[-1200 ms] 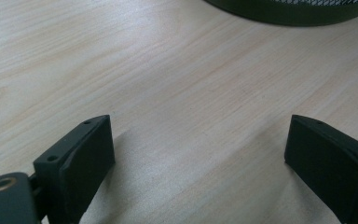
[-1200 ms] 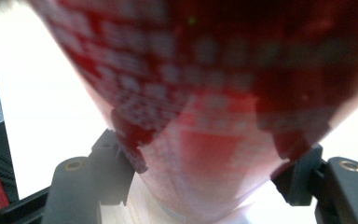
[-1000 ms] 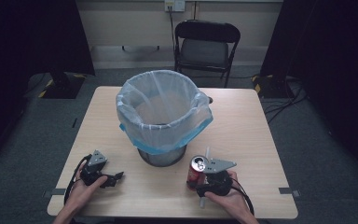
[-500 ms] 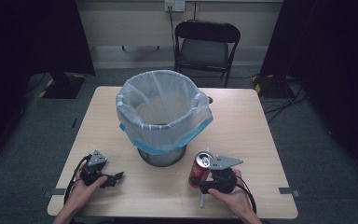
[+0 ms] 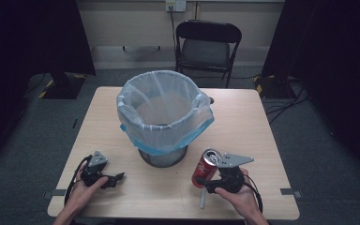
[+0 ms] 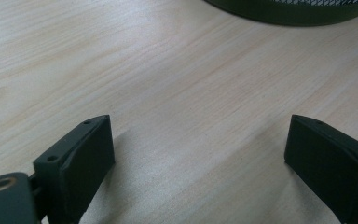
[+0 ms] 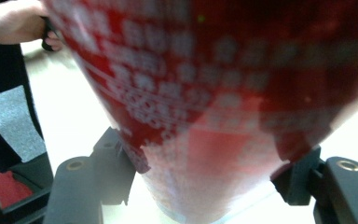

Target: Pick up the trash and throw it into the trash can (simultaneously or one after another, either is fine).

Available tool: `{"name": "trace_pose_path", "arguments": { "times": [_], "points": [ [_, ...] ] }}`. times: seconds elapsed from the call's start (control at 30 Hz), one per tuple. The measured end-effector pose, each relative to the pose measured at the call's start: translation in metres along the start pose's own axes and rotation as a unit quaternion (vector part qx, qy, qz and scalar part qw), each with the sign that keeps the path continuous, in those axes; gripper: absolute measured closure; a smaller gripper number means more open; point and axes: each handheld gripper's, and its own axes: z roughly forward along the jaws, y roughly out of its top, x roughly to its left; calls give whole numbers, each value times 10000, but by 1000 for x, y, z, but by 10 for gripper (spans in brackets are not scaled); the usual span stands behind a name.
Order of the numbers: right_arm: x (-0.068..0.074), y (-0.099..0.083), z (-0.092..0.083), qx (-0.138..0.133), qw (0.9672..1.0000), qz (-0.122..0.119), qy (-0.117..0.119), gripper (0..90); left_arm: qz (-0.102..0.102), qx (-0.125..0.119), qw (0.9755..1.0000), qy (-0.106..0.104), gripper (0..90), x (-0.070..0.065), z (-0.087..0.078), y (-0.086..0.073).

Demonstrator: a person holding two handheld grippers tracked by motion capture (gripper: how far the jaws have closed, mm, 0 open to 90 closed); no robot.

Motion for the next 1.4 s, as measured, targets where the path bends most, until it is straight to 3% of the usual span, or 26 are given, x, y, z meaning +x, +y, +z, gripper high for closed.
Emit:
{"name": "trace_pose_path", "arguments": {
  "times": [0.63,0.87,1.4],
  "points": [
    [9,26,-25,-369,9984,-10,432,345,17,-3,10000,-3,77,0,0,0],
    [18,42,-32,-419,9970,-161,634,345,12,-4,10000,1,77,0,0,0],
    [38,81,-46,-540,9894,-494,1253,345,16,-3,10000,-14,77,0,0,0]
  ]
}}
